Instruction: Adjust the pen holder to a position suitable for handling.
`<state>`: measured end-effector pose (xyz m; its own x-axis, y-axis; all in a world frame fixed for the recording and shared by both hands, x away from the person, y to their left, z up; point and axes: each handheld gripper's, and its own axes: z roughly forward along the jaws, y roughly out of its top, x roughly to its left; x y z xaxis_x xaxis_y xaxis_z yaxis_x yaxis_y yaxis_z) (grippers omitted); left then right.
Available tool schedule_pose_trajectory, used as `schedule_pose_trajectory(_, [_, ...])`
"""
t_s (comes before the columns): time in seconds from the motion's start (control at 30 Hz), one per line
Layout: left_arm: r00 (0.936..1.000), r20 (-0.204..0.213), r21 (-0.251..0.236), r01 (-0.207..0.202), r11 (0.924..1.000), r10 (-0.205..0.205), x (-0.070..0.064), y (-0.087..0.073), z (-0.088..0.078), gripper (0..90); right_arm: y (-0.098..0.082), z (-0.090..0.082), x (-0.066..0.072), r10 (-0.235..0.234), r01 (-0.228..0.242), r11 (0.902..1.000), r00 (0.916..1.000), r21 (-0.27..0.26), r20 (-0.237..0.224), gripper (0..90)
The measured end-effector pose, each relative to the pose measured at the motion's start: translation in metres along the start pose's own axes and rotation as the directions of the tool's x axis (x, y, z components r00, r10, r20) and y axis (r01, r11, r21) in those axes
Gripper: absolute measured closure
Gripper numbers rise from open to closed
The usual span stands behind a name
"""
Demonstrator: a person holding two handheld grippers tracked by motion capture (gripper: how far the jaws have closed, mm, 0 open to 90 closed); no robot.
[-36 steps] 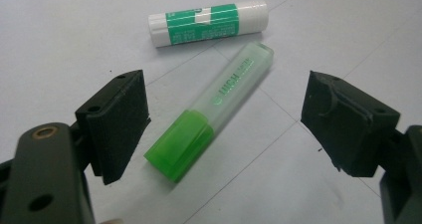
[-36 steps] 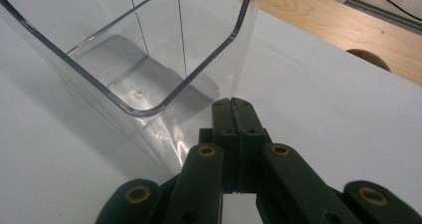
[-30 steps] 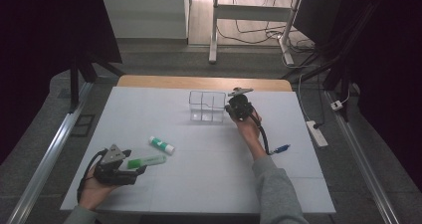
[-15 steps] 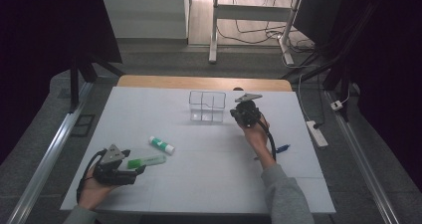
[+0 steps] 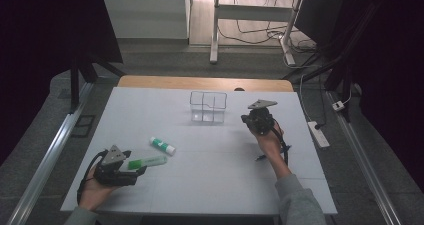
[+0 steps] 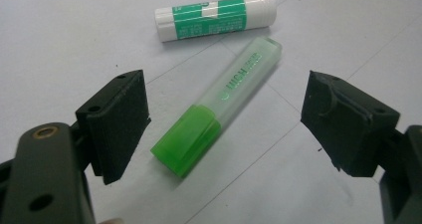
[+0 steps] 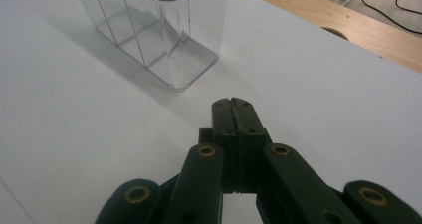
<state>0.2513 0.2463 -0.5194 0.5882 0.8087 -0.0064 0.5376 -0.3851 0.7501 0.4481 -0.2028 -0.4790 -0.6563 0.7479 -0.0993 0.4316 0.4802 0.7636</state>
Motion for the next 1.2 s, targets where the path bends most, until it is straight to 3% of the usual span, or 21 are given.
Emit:
schedule_pose_trajectory(0.23, [1.0000, -0.001, 0.000, -0.001, 1.0000, 0.001, 0.000, 0.000, 0.000, 18.3, -0.005, -0.012, -0.003, 0.004, -0.004, 1.0000, 0.9999, -0.004, -0.012, 72.7])
schedule_pose_trajectory(0.53, [1.0000, -0.003, 0.002, -0.001, 1.0000, 0.001, 0.000, 0.000, 0.000, 18.3, -0.009, -0.030, -0.005, -0.019, 0.018, 0.9997, 0.9977, -0.018, -0.065, 55.3])
schedule_pose_trajectory(0.73, [1.0000, -0.007, 0.004, -0.002, 1.0000, 0.002, 0.000, 0.000, 0.001, 18.3, -0.014, -0.044, -0.008, -0.031, 0.030, 0.9995, 0.9949, -0.013, -0.096, 48.0])
schedule_pose_trajectory(1.2, [0.9999, -0.014, 0.008, 0.004, 1.0000, -0.003, -0.001, 0.000, 0.004, 18.2, -0.024, -0.074, -0.017, -0.076, 0.078, 0.9968, 0.9915, 0.018, -0.106, 40.9])
